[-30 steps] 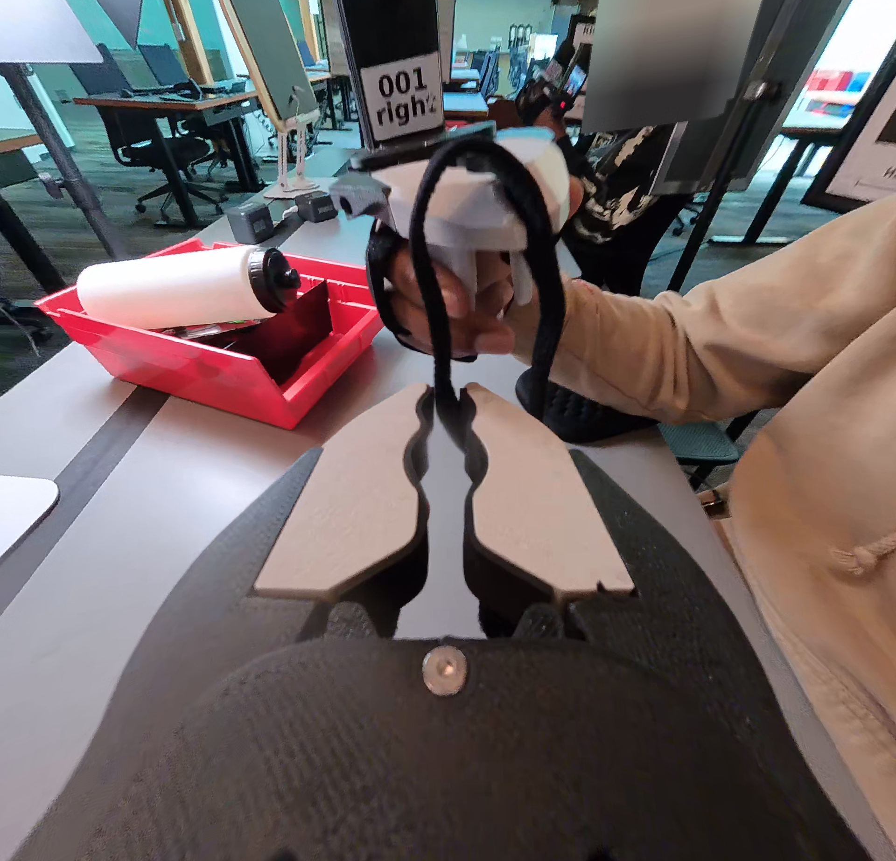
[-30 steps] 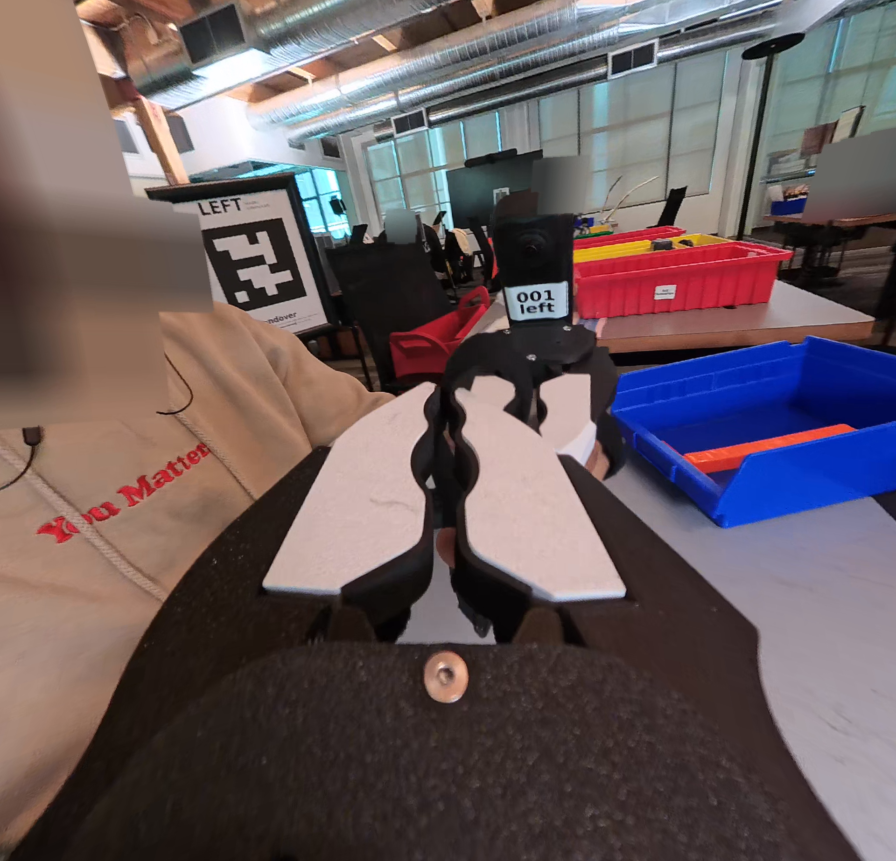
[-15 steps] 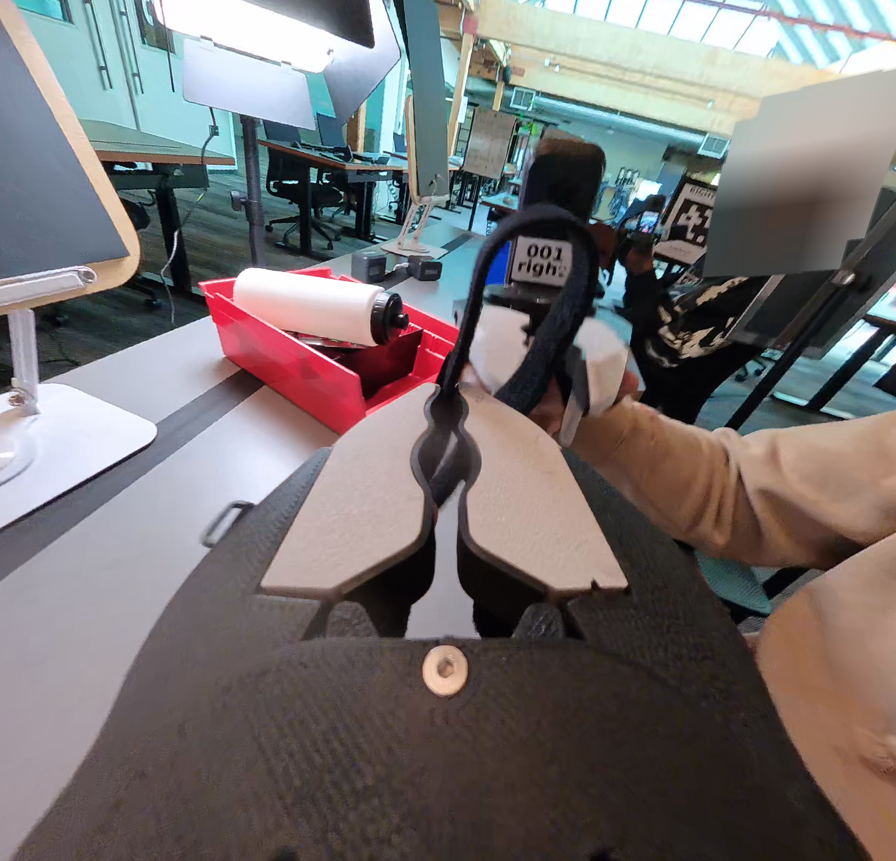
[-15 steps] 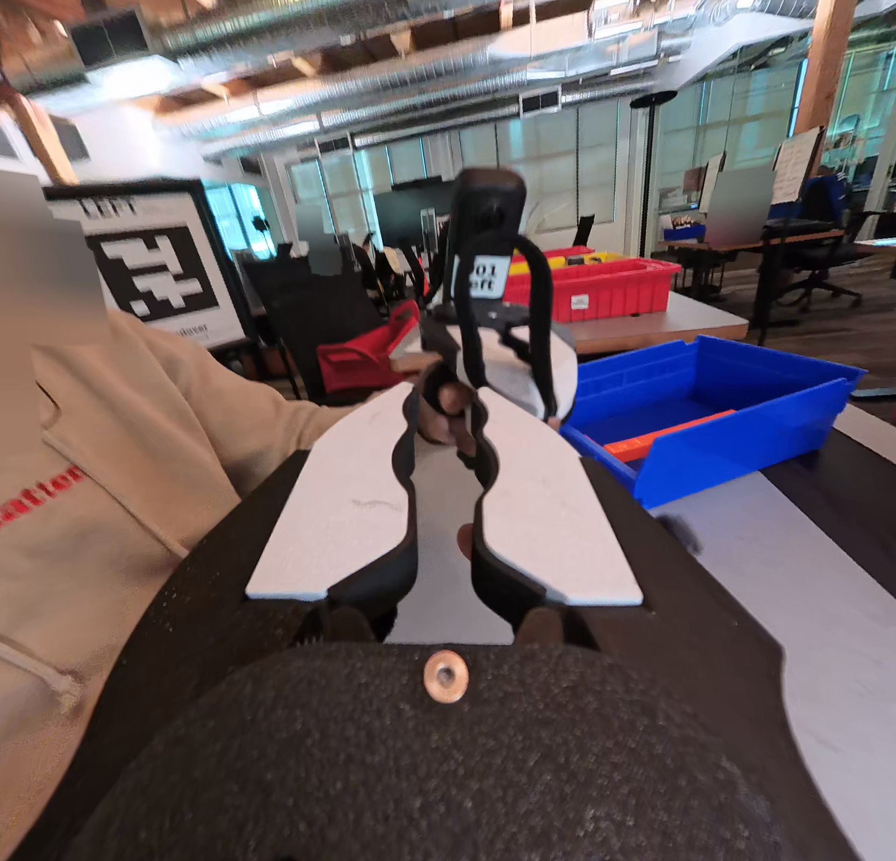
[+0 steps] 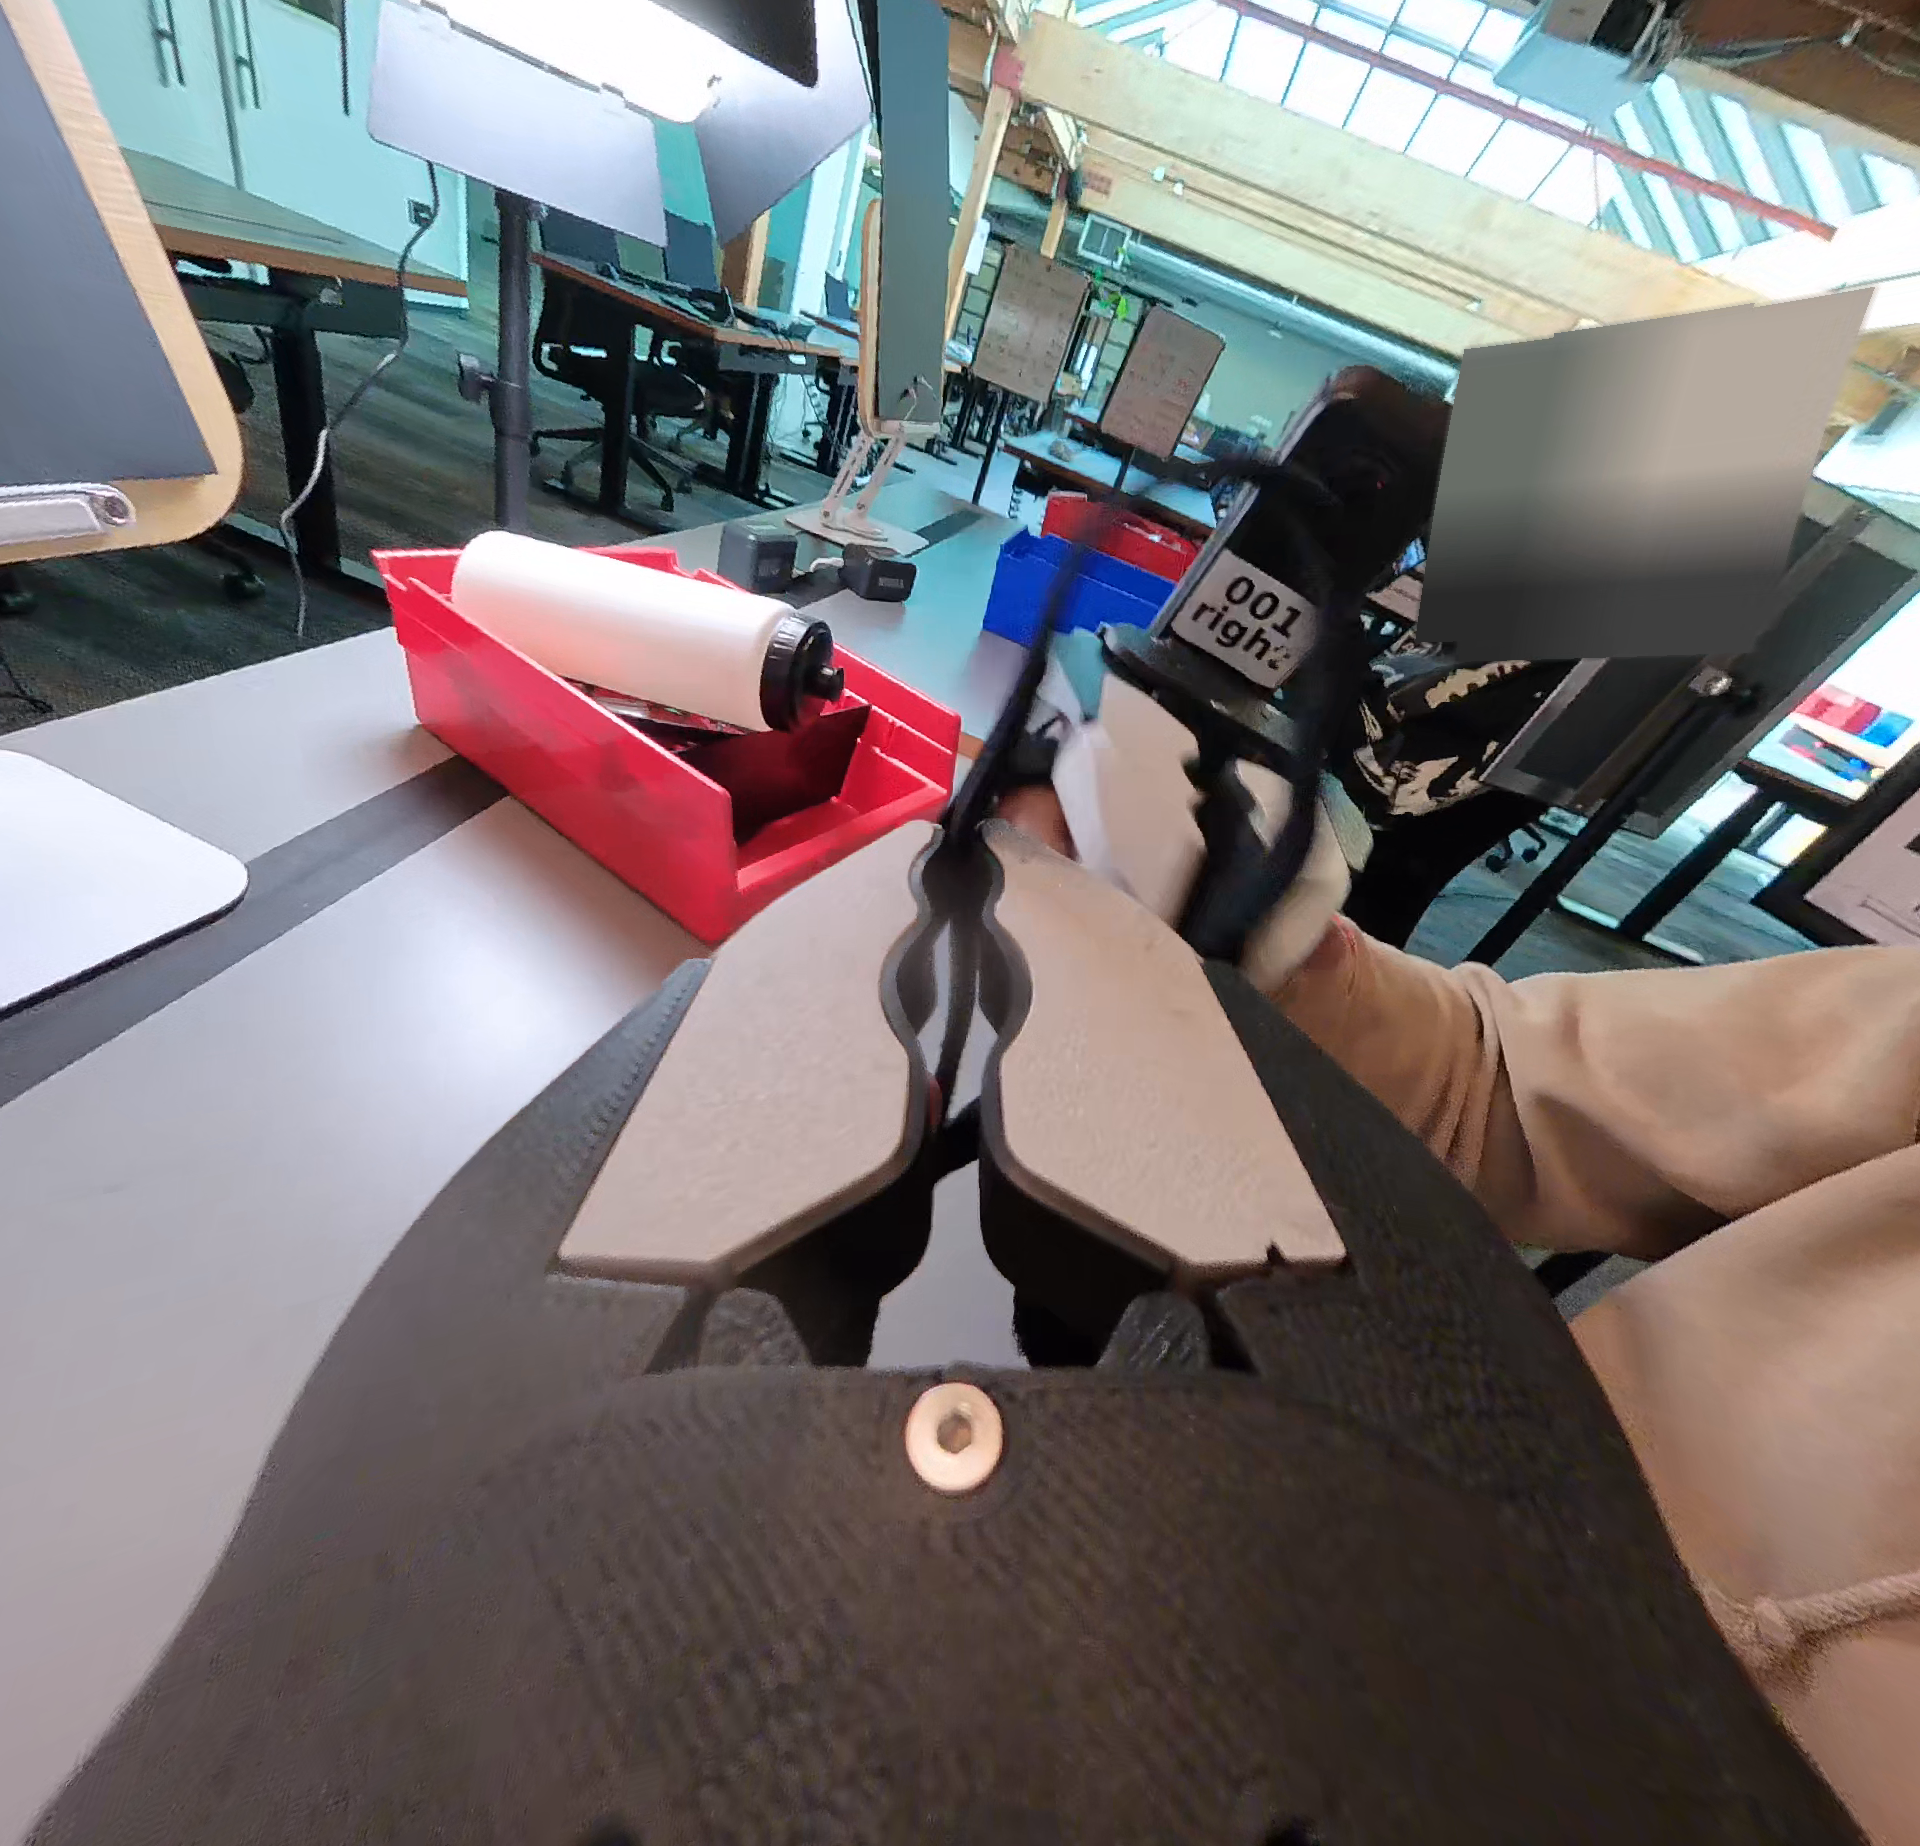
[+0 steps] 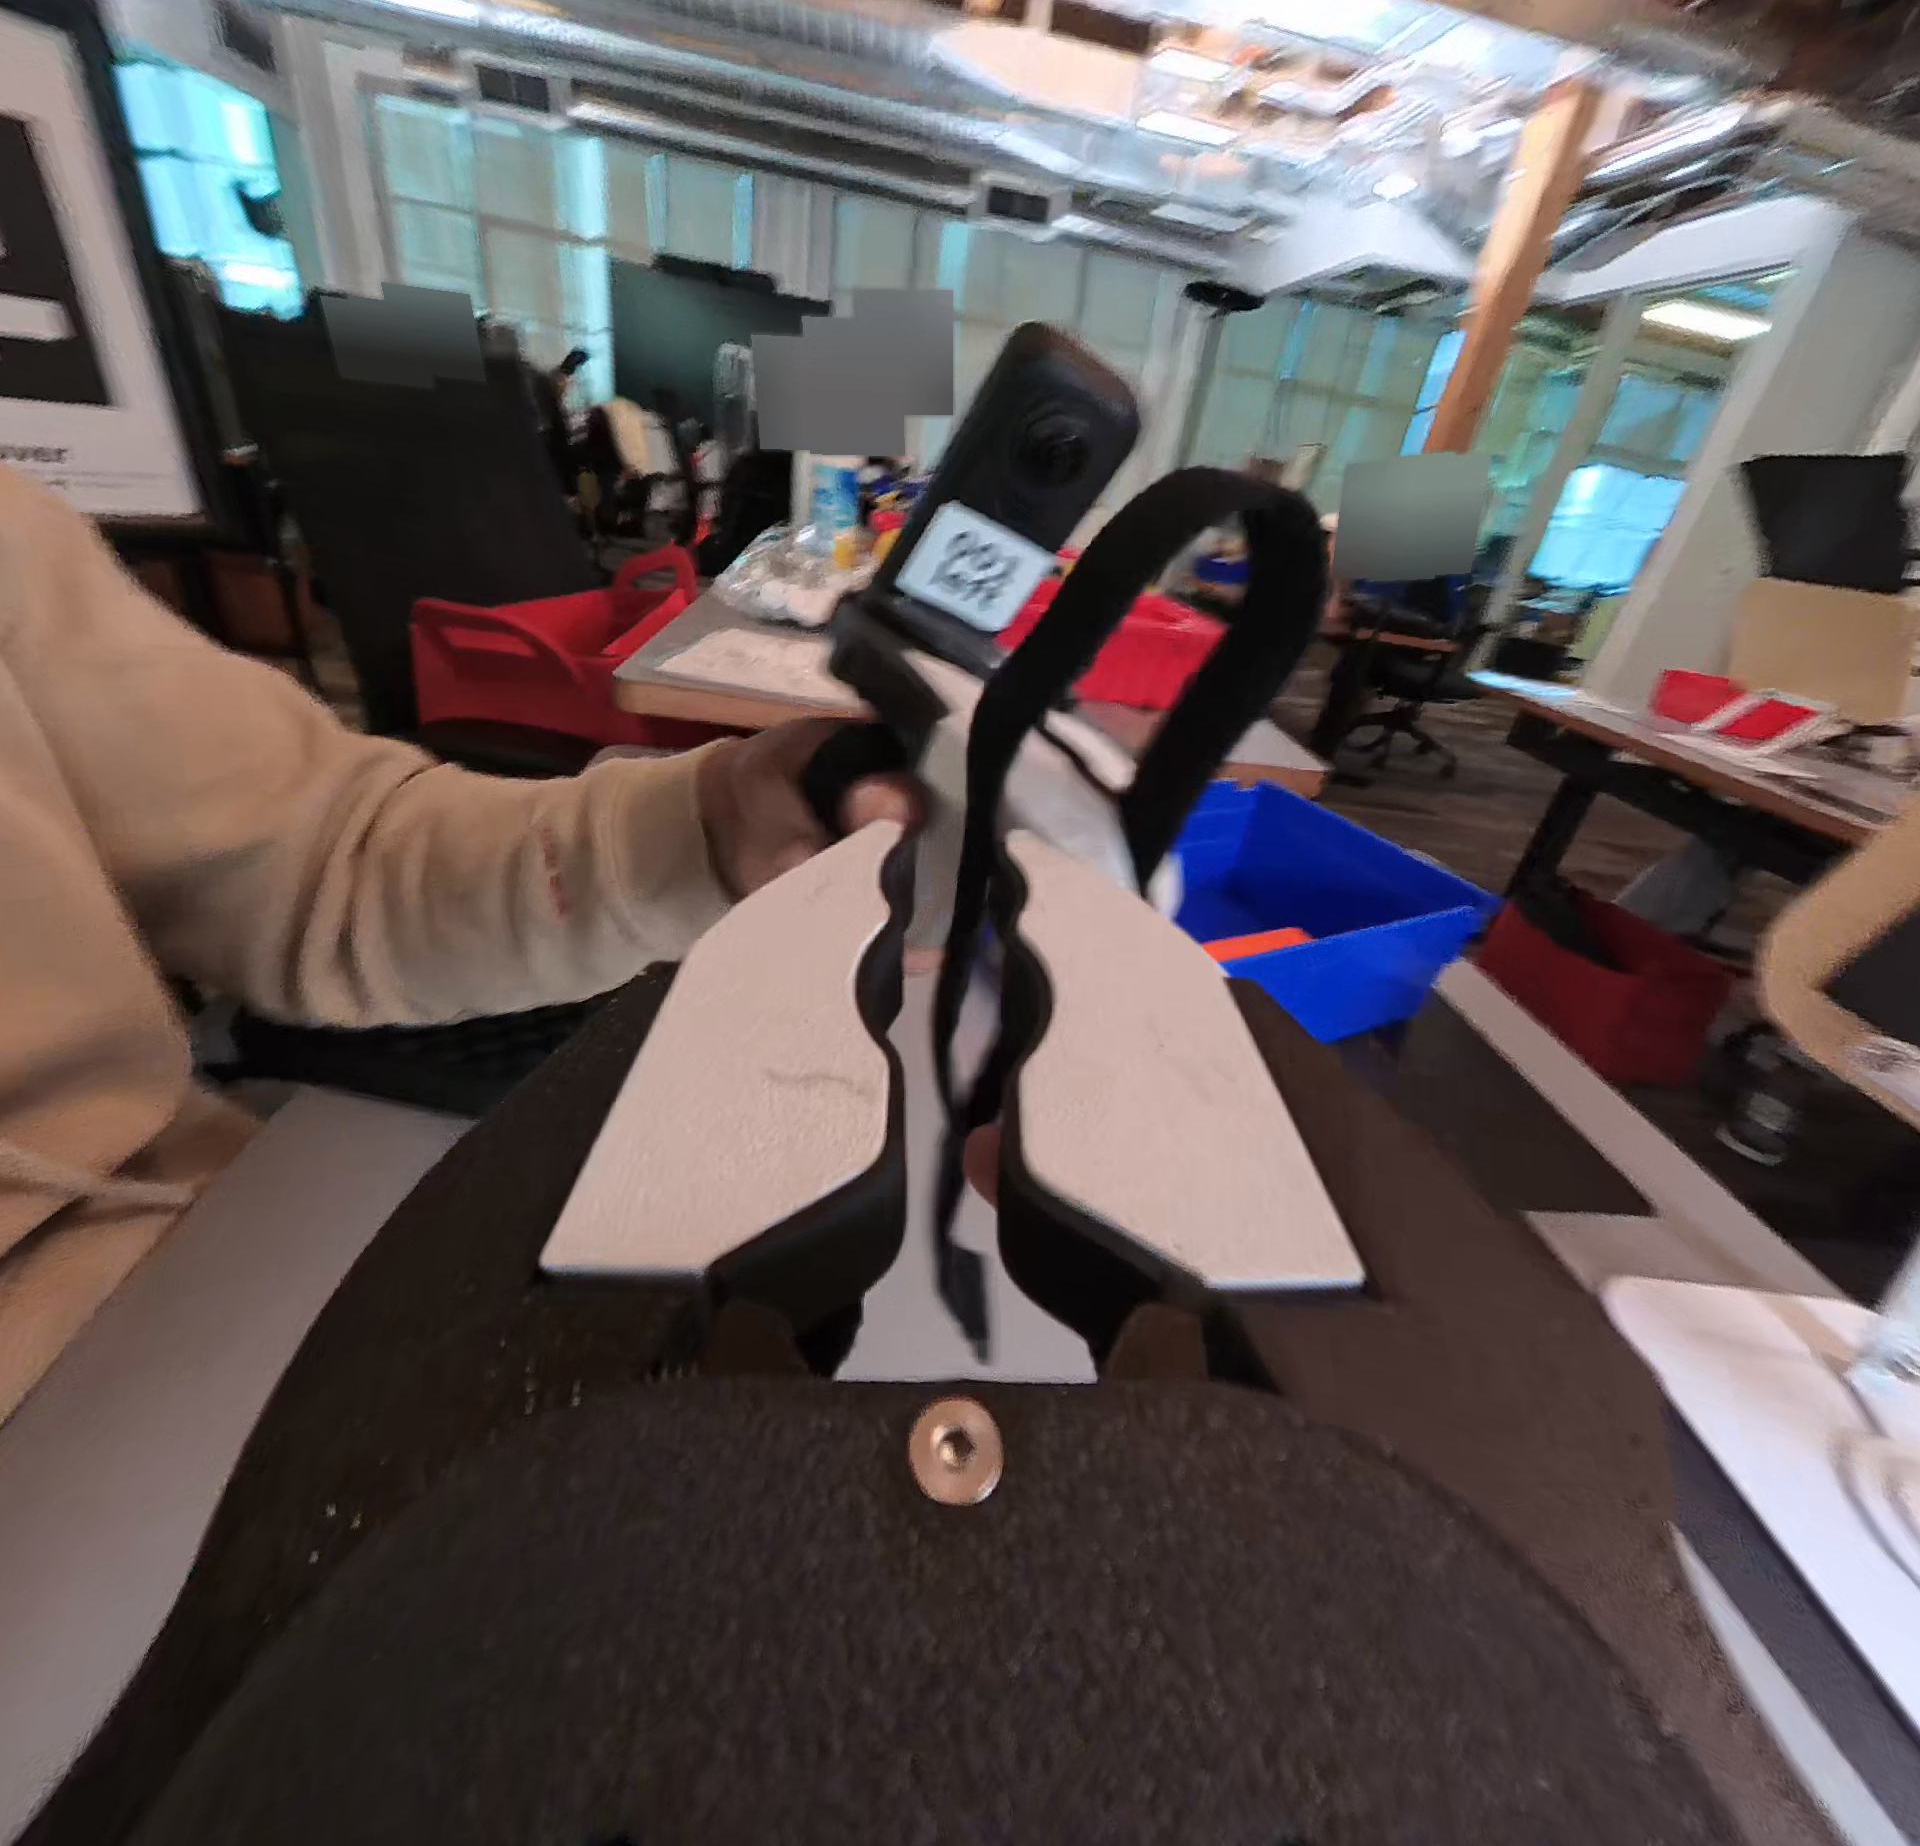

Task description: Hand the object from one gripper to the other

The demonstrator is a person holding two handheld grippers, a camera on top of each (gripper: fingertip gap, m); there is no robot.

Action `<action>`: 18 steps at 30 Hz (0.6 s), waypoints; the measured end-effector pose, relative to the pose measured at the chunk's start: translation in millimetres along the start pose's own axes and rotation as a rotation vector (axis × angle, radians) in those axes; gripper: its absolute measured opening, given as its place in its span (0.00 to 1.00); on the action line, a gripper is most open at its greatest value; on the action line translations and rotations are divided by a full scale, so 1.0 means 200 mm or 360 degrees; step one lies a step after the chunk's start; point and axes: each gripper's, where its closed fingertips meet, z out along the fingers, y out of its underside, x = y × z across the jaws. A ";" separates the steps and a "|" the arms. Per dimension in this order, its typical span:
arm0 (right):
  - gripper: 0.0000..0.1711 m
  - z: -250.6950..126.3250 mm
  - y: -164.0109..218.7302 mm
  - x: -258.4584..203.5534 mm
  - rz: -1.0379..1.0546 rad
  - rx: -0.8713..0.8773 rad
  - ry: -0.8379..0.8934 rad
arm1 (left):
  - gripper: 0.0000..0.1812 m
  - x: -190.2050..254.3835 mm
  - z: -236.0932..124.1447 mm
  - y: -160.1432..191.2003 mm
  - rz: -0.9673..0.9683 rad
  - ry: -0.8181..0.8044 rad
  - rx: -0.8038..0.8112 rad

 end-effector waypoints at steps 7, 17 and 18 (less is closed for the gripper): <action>0.11 0.09 0.26 -0.09 0.0009 -0.0394 -0.0166 | 0.01 0.00 -0.03 -0.04 -0.0117 0.0057 0.0068; 0.01 0.18 0.42 -0.19 -0.0060 -0.0557 -0.0263 | 0.01 -0.25 -0.19 -0.10 0.0007 -0.0254 0.0166; 0.01 0.18 0.36 -0.22 0.0002 -0.0477 -0.0319 | 0.01 -0.31 -0.22 -0.09 0.0079 -0.0344 0.0153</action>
